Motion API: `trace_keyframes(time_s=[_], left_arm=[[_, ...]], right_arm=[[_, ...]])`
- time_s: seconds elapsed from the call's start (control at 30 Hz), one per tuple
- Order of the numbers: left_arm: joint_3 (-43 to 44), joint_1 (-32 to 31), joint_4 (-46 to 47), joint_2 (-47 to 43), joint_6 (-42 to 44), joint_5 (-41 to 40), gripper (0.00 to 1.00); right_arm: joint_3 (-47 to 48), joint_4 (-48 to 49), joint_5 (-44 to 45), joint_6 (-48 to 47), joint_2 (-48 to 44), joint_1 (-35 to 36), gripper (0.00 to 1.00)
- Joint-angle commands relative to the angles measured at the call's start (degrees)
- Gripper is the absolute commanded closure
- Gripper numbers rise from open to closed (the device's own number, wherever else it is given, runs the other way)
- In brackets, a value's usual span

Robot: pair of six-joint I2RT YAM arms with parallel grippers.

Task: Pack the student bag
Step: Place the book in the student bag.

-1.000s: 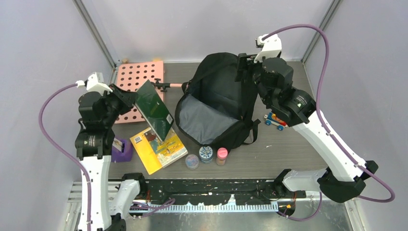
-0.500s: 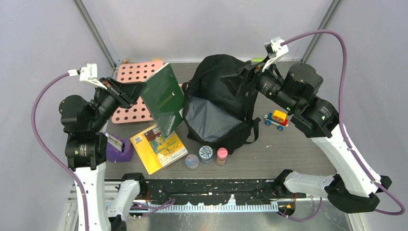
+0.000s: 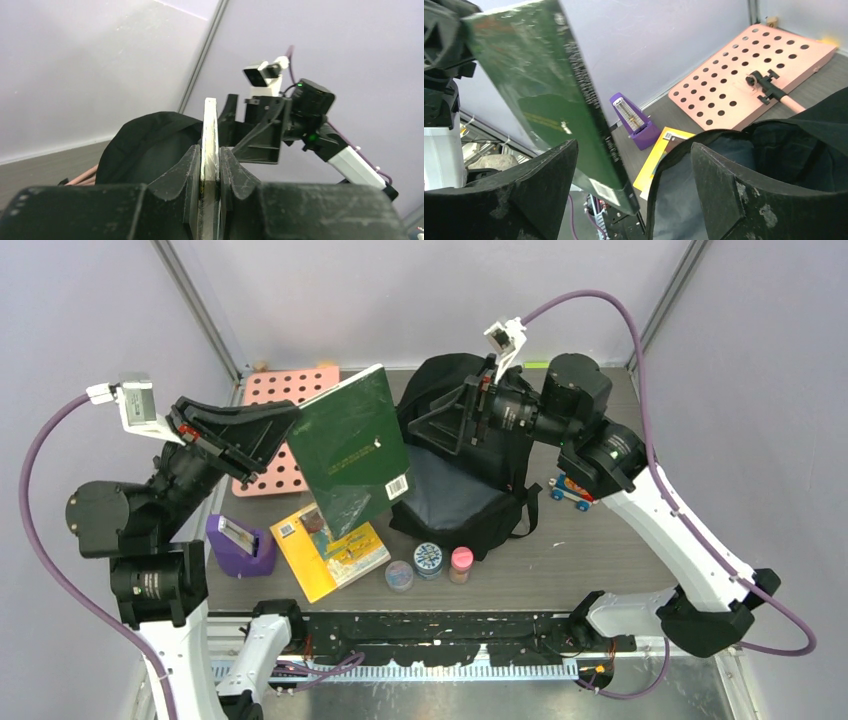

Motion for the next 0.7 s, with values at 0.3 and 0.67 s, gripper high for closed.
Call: trace_keyframes(time_s=[0.3,0.67], left_arm=[[2.4,-0.2,11.2,-0.7,-5.4,0.7,1.00],[-0.8,-0.3,17.0,-0.8,-9.1,0.9,1.00]], right_arm=[[1.3,7.5,-8.8,0.8,2.9,2.9,0.11],[2.9,12.1,-13.5,2.1,6.8,6.3,0.19]])
